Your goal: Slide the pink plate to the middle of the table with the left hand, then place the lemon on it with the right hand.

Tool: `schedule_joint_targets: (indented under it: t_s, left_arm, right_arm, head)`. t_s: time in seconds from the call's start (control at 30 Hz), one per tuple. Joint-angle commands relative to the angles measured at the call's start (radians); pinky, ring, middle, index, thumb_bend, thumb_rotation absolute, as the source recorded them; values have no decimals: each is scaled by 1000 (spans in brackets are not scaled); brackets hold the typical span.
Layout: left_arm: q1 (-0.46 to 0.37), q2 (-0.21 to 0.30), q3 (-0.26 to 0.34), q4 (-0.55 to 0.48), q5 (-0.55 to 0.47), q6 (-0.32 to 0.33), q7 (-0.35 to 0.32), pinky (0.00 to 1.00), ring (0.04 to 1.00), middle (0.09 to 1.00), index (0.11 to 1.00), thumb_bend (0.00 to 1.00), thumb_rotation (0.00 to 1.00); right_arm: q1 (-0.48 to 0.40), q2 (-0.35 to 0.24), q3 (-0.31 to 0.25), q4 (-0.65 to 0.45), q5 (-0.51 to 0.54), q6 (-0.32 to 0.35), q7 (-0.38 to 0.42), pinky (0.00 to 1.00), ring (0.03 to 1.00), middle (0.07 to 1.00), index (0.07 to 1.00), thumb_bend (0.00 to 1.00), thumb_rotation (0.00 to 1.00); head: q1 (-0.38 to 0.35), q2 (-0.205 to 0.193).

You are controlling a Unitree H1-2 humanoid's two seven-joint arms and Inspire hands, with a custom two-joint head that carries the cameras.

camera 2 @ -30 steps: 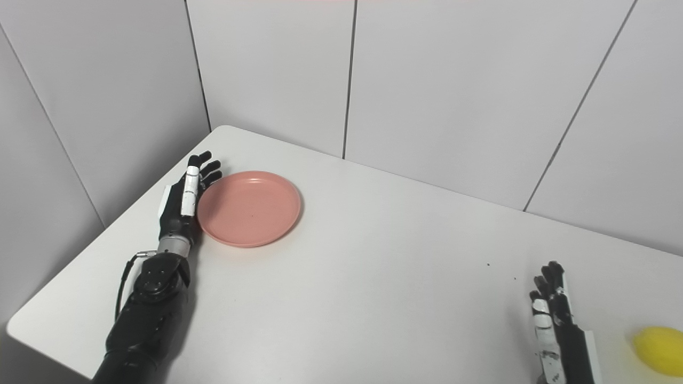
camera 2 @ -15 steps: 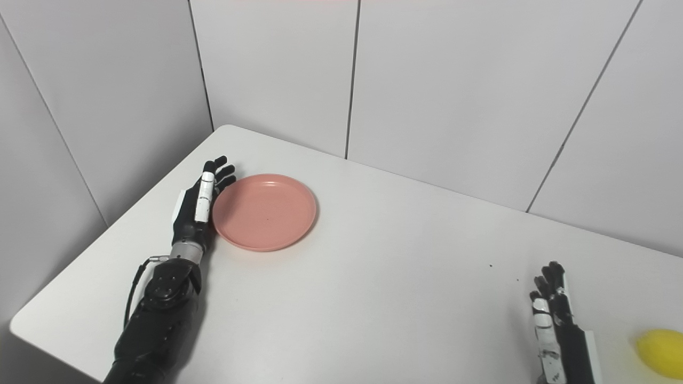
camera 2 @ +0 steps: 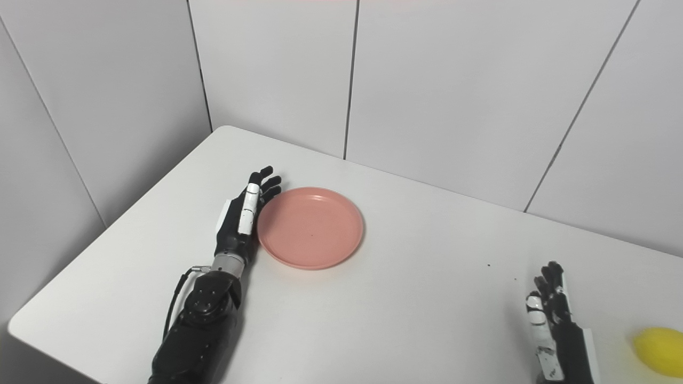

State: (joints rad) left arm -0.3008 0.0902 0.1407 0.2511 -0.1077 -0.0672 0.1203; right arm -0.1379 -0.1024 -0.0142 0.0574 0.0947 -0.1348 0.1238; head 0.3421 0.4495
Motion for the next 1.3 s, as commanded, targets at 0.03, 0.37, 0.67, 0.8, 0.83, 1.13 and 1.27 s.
schedule_joint_targets:
  t_s: [0.03,0.37,0.67,0.8,0.83,1.13,1.27]
  left_arm:
    - [-20,-13,-21,5,28,-34,-9,899,888,883,872,751,1000]
    - [-3,-62,-57,-15,1,-34,-56,938,911,894,891,768,1000]
    - [17,-73,-95,-63,8,6,-102,943,921,915,919,704,1000]
    - [22,-77,-106,-73,-4,19,-126,967,935,921,922,744,1000]
    - [25,-78,-111,-78,-6,21,-133,977,943,926,925,738,1000]
    - [42,-94,-146,-114,38,33,-133,964,916,906,913,711,1000]
    - [56,-85,-169,-137,46,34,-156,994,933,925,936,693,1000]
  right_arm:
    - [-12,-2,-7,7,4,-65,2,1000,1000,1000,1000,485,799]
    - [-17,5,-1,30,-36,-96,-16,1000,985,997,1000,568,838]
    - [-27,25,6,50,-25,-107,-15,993,975,983,987,635,800]
    - [-26,37,13,34,-53,-86,-34,969,966,983,986,692,796]
    - [-26,42,15,28,-61,-78,-39,966,964,981,987,697,794]
    - [-30,64,34,0,-113,-24,-65,991,971,976,984,681,811]
    - [-31,84,44,-12,-168,12,-101,982,958,964,971,710,808]
  head:
    - [-11,8]
    - [-67,22]
    - [-156,47]
    - [-197,58]
    - [-224,66]
    - [-309,90]
    - [-372,100]
